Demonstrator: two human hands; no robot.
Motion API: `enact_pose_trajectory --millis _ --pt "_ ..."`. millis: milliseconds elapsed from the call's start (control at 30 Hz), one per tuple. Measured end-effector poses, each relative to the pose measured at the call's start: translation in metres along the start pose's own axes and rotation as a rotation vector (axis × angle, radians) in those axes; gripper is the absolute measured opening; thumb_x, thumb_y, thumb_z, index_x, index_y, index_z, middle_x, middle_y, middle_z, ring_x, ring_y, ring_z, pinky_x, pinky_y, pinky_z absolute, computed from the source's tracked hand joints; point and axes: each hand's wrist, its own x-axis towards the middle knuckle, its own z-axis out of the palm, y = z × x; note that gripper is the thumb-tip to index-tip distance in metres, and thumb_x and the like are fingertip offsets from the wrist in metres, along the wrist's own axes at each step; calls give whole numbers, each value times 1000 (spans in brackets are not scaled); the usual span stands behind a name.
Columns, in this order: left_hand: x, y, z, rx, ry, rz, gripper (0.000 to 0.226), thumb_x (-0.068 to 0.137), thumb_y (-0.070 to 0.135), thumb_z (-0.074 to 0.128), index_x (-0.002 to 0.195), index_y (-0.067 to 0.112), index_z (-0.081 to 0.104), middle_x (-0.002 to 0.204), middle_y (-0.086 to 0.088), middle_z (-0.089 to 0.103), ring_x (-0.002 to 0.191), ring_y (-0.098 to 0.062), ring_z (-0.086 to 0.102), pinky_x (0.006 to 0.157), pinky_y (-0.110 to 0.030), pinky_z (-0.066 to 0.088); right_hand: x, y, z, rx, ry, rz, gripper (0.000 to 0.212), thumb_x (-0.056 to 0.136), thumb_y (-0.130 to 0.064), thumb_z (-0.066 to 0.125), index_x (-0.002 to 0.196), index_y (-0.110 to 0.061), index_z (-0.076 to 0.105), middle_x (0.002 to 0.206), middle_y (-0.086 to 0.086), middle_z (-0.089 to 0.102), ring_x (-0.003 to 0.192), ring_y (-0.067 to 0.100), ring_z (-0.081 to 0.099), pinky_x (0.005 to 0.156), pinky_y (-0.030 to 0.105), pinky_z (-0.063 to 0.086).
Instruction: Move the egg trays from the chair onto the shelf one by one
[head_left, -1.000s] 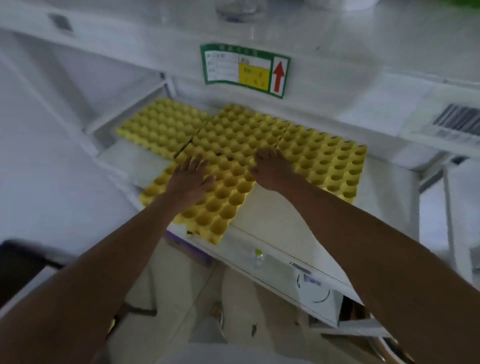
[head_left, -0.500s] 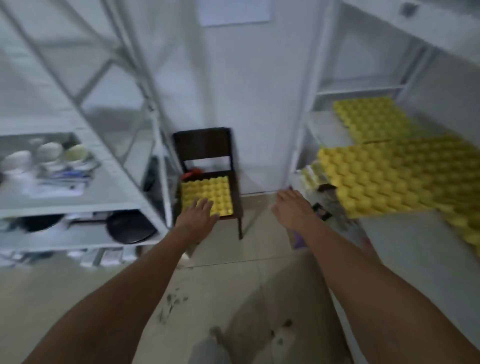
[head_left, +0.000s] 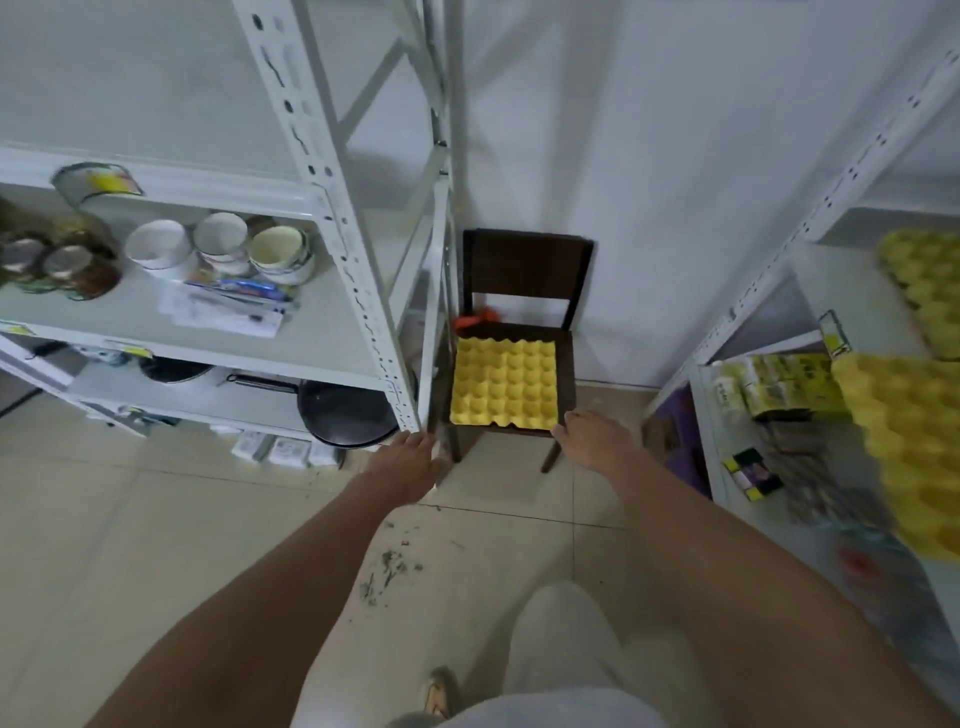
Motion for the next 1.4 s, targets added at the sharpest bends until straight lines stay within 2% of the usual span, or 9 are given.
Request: enact_pose_trajectory --millis 167,267,400,567,767,967,1067,1233,1400 --pt "99 6 5 -35 -79 49 52 109 38 35 154 12 39 159 -13 37 148 -33 32 119 -50 36 80 16 8 40 -90 55 48 105 -37 30 125 -6 60 126 13 58 123 31 55 101 46 47" --pt "177 14 0 -198 -79 -52 56 106 38 43 155 12 40 158 -12 41 146 -31 39 119 -45 36 154 36 8 110 -103 92 40 105 -36 38 120 -7 62 120 16 64 111 36 62 89 45 51" --pt "260 22 -2 -425 -180 -221 51 106 28 47 153 9 43 156 -14 45 143 -32 46 116 -40 39 246 53 8 318 -209 163 37 104 -32 43 122 -7 63 119 18 67 109 38 64 94 46 54" --pt "360 7 -7 -614 -212 -402 40 104 19 53 143 8 56 134 -20 65 117 -35 65 94 -40 52 350 76 19 463 -301 290 38 101 -28 48 133 -10 58 129 16 64 118 35 62 99 45 52" --pt "459 -27 28 -817 -148 -562 57 103 23 51 154 0 39 147 -26 54 132 -41 55 109 -52 47 440 91 75 622 -233 434 47 94 -25 57 137 -8 51 131 17 60 119 36 61 94 47 53" --pt "512 -41 63 -838 -86 -564 78 96 -1 52 164 24 23 152 -14 51 132 -36 55 107 -51 49 487 108 132 813 -167 579 38 89 -20 59 126 -13 60 105 3 66 88 19 57 68 28 42" --pt "521 -47 78 -858 -120 -573 71 98 -2 56 161 14 30 148 -18 53 133 -36 55 108 -50 48 495 112 152 796 -193 571 27 88 -18 58 112 -12 67 98 5 67 82 19 56 54 25 35" --pt "529 -50 74 -949 -148 -647 52 96 0 53 148 -4 45 136 -31 58 123 -47 60 100 -51 54 495 125 157 814 -177 638 33 90 -13 52 119 -13 69 118 9 71 107 31 65 75 26 39" --pt "525 -25 41 -929 -77 -643 35 85 3 59 120 1 57 114 -24 68 104 -42 68 89 -59 59 457 136 132 1028 -110 744 26 91 -8 51 113 -8 65 110 12 70 102 34 66 87 42 55"
